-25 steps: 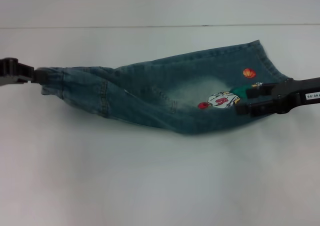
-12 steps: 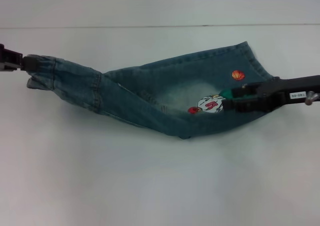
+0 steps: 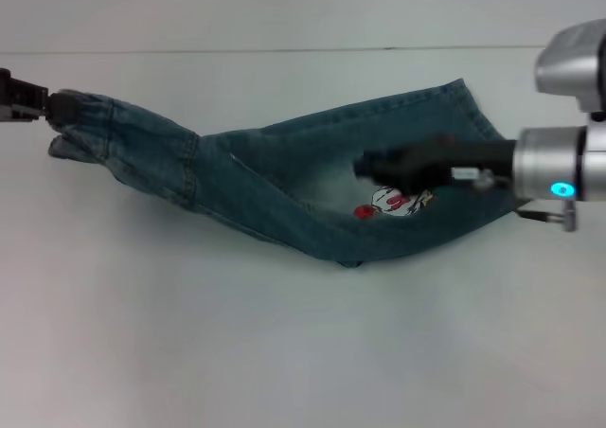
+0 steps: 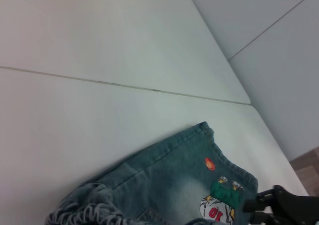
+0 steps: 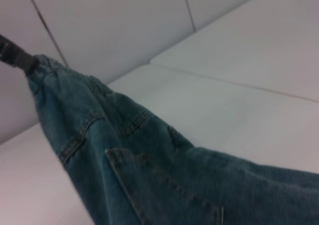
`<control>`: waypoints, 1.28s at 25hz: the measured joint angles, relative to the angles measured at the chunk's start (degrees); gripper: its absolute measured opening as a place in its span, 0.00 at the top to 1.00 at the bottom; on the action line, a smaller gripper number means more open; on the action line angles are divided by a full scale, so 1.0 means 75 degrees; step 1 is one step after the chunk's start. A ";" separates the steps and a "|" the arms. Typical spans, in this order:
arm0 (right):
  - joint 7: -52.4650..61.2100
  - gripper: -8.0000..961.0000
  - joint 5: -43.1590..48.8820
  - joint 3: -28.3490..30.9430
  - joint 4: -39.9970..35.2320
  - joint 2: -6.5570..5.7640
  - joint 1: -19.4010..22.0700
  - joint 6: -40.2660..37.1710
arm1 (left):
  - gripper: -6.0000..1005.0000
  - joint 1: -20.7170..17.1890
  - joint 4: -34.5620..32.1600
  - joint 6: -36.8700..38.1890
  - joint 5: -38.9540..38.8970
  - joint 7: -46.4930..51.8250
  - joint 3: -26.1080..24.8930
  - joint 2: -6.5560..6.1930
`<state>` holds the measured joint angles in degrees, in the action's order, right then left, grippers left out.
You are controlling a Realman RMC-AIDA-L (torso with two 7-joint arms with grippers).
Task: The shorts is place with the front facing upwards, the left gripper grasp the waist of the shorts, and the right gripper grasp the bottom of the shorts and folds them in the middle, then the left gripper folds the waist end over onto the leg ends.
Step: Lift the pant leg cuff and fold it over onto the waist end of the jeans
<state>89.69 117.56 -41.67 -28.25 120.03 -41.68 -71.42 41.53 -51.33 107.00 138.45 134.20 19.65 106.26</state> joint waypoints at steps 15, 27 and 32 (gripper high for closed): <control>-0.4434 0.96 -0.4039 0.0399 0.4230 0.0190 -0.1099 0.2426 | 0.94 0.0200 0.0174 0.0165 -0.0733 0.0000 0.0081 -0.0034; -0.8081 0.96 -0.3884 0.2952 0.6116 0.0203 -0.1450 0.3489 | 0.95 0.0369 0.0606 0.0286 -0.1525 -0.0075 0.0220 -0.0059; -0.8177 0.96 -0.2383 0.3756 0.6339 0.0202 -0.1491 0.3512 | 0.95 0.0404 0.0750 0.0289 -0.1764 -0.0172 0.0238 -0.0054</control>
<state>28.36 99.69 -13.50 19.29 121.55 -52.87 -45.08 44.56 -45.70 109.16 125.21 132.92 21.44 105.85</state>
